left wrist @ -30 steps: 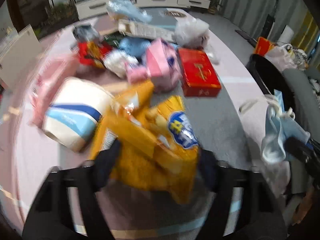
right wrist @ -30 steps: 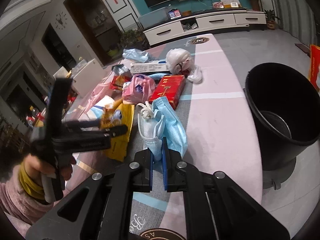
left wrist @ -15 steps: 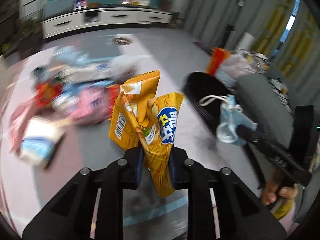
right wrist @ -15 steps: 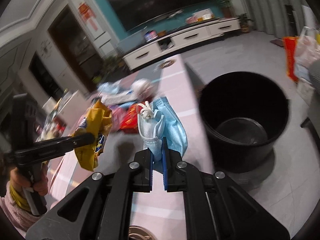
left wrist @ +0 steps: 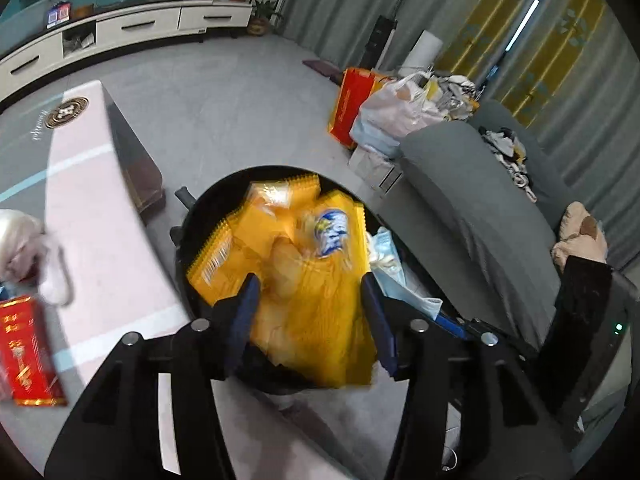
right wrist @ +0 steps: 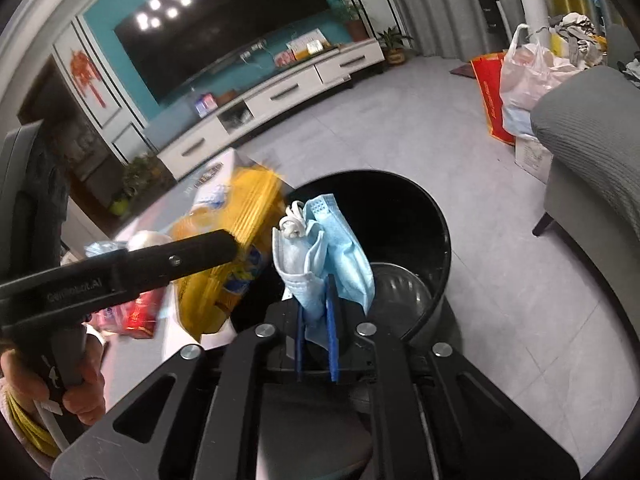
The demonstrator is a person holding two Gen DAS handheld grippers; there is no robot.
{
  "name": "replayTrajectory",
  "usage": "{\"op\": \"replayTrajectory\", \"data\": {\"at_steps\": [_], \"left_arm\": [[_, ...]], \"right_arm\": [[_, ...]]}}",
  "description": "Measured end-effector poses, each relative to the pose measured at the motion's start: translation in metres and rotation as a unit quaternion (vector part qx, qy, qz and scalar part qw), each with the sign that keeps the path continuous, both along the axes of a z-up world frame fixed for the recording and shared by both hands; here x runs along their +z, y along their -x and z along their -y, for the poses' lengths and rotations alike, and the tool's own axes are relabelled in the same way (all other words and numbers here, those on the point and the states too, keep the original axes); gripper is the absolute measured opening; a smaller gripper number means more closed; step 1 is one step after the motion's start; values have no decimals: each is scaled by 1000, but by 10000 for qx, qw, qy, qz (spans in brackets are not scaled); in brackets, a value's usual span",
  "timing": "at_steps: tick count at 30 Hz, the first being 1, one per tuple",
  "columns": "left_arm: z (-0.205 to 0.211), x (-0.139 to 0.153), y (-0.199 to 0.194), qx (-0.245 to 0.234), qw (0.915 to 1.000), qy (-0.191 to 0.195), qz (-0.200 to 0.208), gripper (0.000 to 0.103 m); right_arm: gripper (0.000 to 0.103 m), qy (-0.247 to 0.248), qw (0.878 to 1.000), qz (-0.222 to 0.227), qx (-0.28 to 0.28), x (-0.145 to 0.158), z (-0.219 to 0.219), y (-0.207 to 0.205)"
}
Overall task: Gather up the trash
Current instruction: 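Carry both items to the black bin and open both tools to drop them, then grasp the white paper cup with the left tool while the right tool grasps the pink bag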
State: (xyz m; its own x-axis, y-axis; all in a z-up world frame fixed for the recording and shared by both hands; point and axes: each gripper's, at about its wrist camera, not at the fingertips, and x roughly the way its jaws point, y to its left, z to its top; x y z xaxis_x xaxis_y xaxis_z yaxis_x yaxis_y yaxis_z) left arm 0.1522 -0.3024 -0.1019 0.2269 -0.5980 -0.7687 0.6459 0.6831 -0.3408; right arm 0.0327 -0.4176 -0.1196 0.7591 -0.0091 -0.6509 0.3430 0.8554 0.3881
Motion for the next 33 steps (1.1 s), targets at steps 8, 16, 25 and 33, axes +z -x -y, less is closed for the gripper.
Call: {"op": "replayTrajectory", "data": {"at_steps": [8,16,25,33], "left_arm": [[-12,-2,-14,184,9998,102,-21,80],[-85,18,24,593,9979,88,250,89],[-207,28,71,1517,9859,-357,605,93],[-338,32,101,2695,9586,-470,787,95]], "right_arm": [[53,-99,9994,-65,-316,-9,17,7],[59,-270,9992,163,-247,7,-5,44],[63,-118,9990,11,433,29,-68,50],[65,174,9896,-127,1421,41,-149,24]]}}
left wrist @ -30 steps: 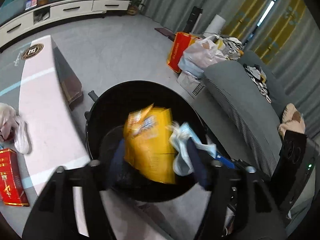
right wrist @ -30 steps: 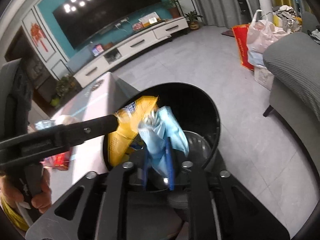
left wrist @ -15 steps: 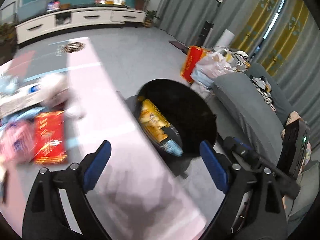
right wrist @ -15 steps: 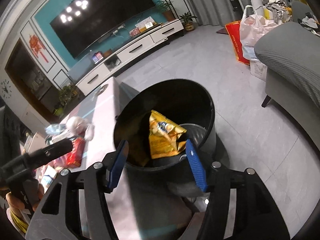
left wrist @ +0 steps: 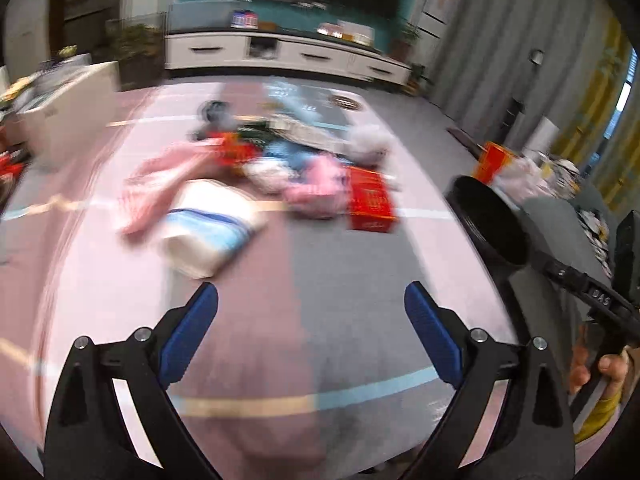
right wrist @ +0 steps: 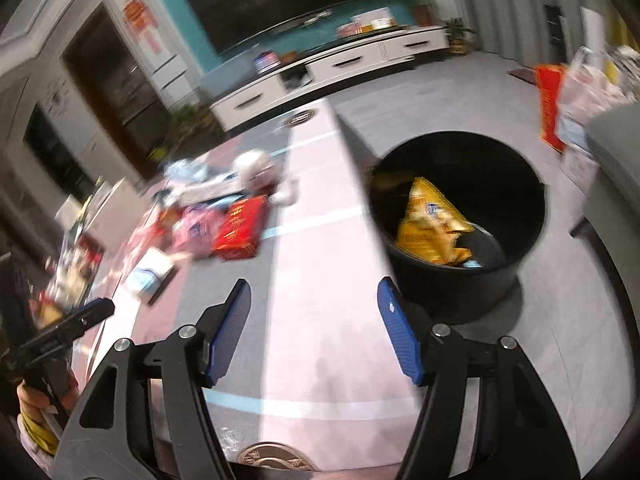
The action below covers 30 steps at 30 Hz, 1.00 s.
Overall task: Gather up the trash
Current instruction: 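Grasp the white paper cup with the left tool while the right tool grasps the pink bag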
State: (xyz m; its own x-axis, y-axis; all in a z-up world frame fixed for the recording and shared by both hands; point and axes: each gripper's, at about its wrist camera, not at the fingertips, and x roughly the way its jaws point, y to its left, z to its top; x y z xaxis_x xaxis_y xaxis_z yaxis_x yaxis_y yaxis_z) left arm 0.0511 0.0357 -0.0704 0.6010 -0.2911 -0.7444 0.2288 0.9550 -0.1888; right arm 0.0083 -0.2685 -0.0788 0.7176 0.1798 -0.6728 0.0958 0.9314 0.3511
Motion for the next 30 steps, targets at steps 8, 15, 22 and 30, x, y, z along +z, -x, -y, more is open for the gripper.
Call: {"op": "replayTrajectory", "data": {"at_steps": [8,15,22,30], "left_arm": [[-69,-12,20,603,9981,140,-14,96],[-82,-29,6,621,9973,366,-170,96],[-77,-46,-37,487,9967,562,-333,96],[-61,-58,-85,383,9979,366,-365,96]], "right_arm": [[65,176,9965,-292,762,-8,-70,-26],[65,417,9920,-431,1110,-16,-104,-46],[65,495,9915,-413,1133,-18,-110,-76],[65,657,9884,-173,1356,-17,-135,-131]]}}
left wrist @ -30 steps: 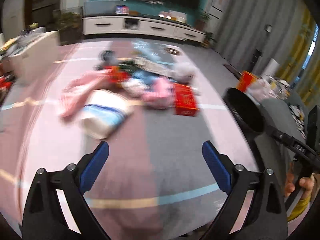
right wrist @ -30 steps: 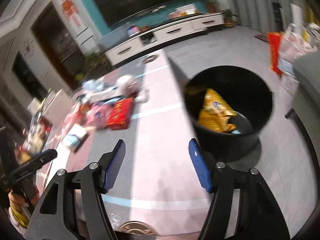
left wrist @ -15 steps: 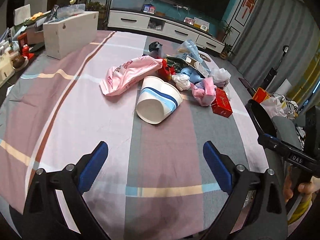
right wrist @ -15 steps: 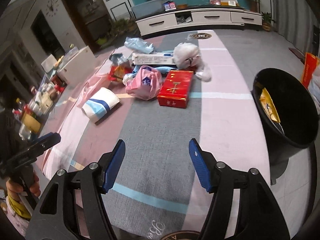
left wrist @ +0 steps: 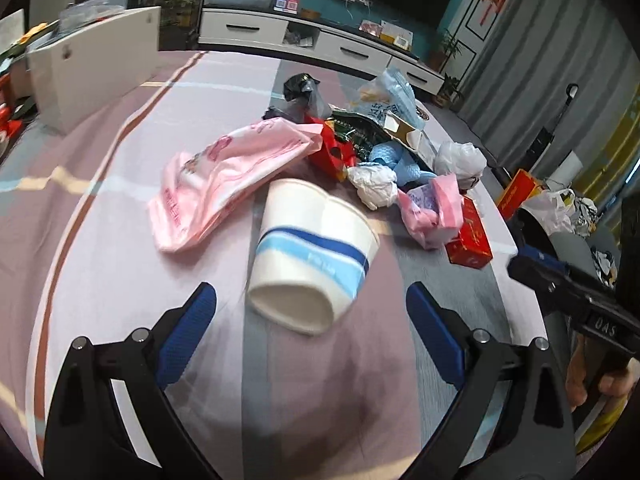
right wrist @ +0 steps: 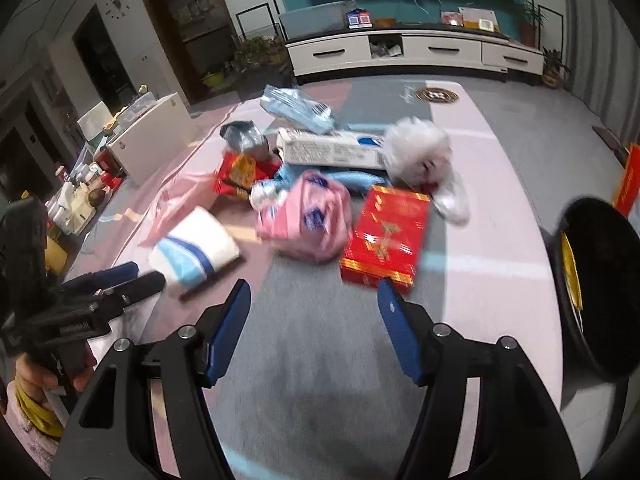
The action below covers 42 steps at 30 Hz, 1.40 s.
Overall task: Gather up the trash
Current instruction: 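Grasp the white paper cup with the left tool while the right tool grasps the pink bag, then carry the cup and pink bag over the black bin and release both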
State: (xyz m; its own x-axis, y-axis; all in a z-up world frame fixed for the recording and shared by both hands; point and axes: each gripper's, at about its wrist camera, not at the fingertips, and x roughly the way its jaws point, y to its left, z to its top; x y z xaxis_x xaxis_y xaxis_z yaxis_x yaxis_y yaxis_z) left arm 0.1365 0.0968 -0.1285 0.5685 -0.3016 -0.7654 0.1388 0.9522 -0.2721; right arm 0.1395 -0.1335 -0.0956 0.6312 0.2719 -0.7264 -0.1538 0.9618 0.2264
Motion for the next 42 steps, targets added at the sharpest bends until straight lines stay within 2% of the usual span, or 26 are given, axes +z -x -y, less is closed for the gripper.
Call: {"op": "replayTrajectory", "data": {"at_steps": [7,12,13,14,15,16,17,19,23,30,36,42], "left_arm": [[10,-13,-23,-138,9998,-79,-127,96],[12,-20,-31,-157,9996,-69,-218,95],[12,-21,-33,-166,9996,-88,-227,95],[12,-21,-32,-182,9995,-90,-235,89],[12,-22,-33,-207,9994,-83,-255,84],[13,-23,-33,-227,9993,-59,-295,72],[13,-24,-33,-235,9992,-30,-311,72],[13,-24,-30,-268,9992,3,-311,72],[15,-24,-23,-355,9989,32,-300,70],[11,-1,7,-360,9992,185,-47,69],[19,26,36,-490,9984,265,136,69],[49,47,51,-831,9957,295,286,69]], "right_arm": [[65,154,9998,-1,136,-10,-19,-47],[65,399,9989,-94,221,-18,-31,-63],[65,455,9986,-92,256,-19,-33,-64],[65,511,9983,-76,260,-19,-35,-65],[63,637,9976,-45,267,-20,-38,-64],[54,688,9972,-46,286,-20,-40,-65],[41,713,9969,-76,335,-22,-41,-65],[37,734,9965,-126,382,-24,-43,-64],[30,635,9970,-119,432,-23,-44,-55],[30,2,9993,213,311,7,-25,-19],[30,-221,9988,429,-60,25,14,24],[30,-127,9958,516,-747,30,73,66]]}}
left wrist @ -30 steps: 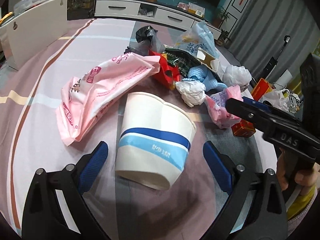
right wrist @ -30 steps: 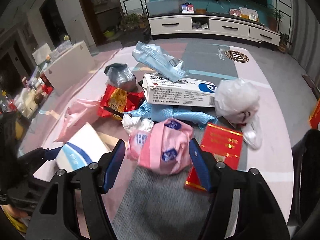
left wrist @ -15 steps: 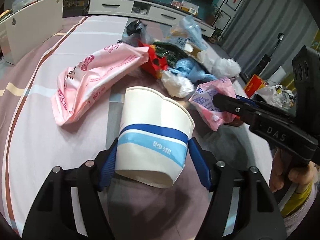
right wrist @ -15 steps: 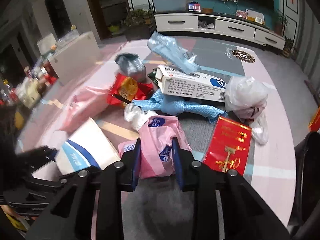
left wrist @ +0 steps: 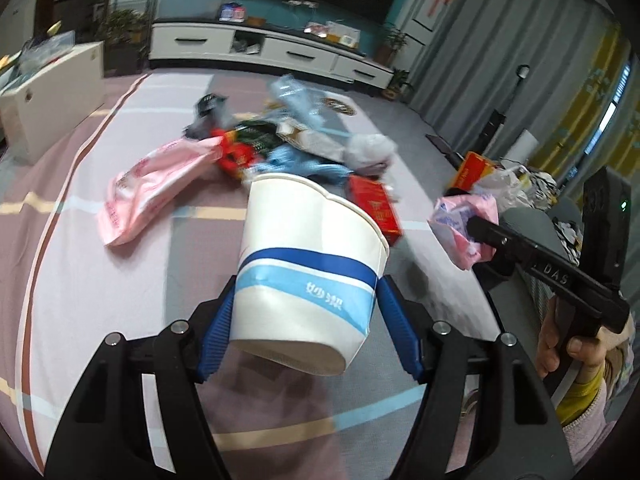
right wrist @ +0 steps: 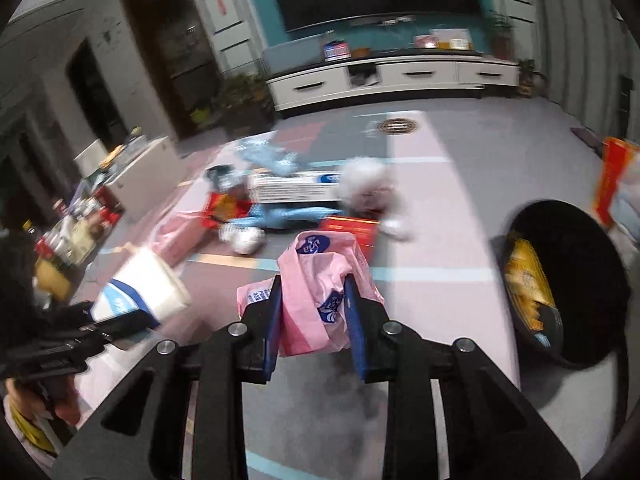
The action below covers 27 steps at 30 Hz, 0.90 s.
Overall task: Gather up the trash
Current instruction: 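Carry the cup and pink bag over the black bin and release both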
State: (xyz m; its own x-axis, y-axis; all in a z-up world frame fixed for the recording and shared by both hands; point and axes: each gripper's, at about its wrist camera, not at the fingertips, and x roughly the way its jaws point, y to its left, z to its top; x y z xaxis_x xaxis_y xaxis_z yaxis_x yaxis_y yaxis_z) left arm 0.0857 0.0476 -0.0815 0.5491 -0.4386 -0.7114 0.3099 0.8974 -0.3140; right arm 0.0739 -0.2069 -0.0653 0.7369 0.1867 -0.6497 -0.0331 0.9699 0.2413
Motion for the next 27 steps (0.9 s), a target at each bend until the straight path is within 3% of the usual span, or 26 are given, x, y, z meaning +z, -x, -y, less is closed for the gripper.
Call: {"op": "replayTrajectory", "data": {"at_steps": [10,19,27], "left_arm": [[89,27,4,-853,9959,-158,274,69],[196,42,-12,-1741,9828,-320,534,69],[287,24,-35,-2334,9700,-519,445,69]], "right_arm": [[30,-251,9944,280,-990,2,87,47],[30,-735,9780,478,-1894,-12,163,73],[31,-854,9697,479,-2240,-28,197,74]]}}
